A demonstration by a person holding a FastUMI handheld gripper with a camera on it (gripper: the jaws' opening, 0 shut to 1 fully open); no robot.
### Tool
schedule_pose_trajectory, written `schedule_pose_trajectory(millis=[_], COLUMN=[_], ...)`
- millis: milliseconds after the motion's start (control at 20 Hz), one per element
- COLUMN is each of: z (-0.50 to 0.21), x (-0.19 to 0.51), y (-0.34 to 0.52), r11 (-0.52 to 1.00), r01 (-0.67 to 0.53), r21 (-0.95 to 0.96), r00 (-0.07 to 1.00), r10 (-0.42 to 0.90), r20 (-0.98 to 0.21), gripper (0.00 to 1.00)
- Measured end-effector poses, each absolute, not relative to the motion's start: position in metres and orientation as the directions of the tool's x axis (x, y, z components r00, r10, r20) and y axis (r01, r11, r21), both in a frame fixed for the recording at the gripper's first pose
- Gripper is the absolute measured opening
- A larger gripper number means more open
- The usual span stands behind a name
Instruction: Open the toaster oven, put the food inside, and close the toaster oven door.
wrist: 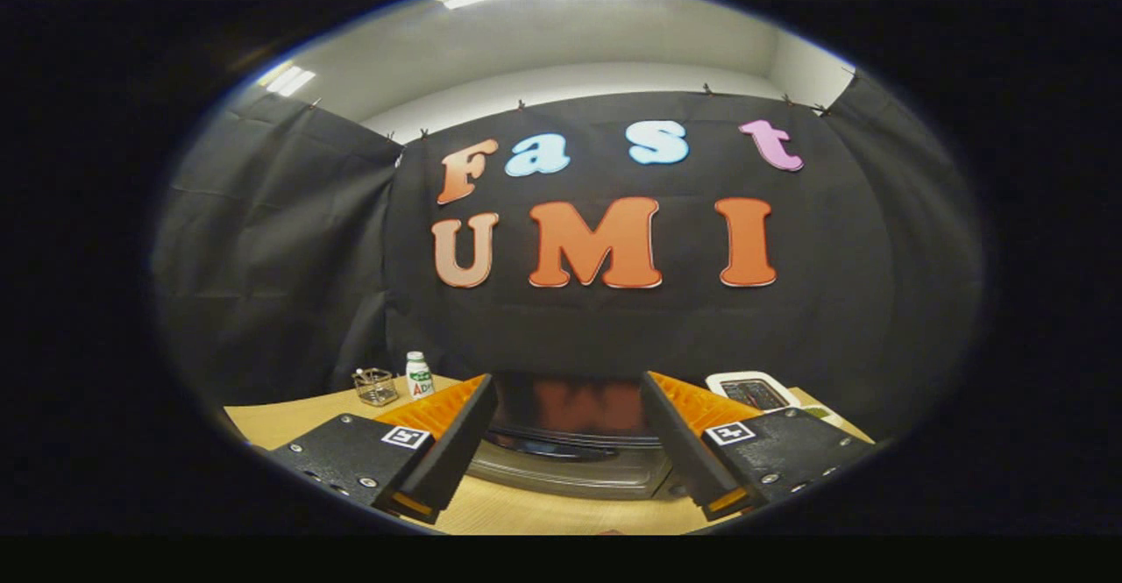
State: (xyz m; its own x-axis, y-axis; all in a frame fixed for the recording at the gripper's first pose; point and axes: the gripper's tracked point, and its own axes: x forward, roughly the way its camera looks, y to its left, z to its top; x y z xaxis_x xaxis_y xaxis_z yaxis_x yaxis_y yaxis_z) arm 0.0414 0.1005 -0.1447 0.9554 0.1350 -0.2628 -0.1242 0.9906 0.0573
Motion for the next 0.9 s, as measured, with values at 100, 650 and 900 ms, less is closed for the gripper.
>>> schedule_pose_trajectory(millis=[100,650,900], z=[-0.161,-0.244,-0.246], x=[0.05,0.07,0.07], y=[0.107,0.127,0.124], r11=[0.991,0.994,0.998], r01=[-0.119,-0.087,-0.056], r21=[0.052,0.064,0.039], r00=[0.951,0.9,0.914], r10=[0.129,0.106,0.067], r20=[-0.282,-0.423,-0.4], gripper=[0.98,0.98,0.98])
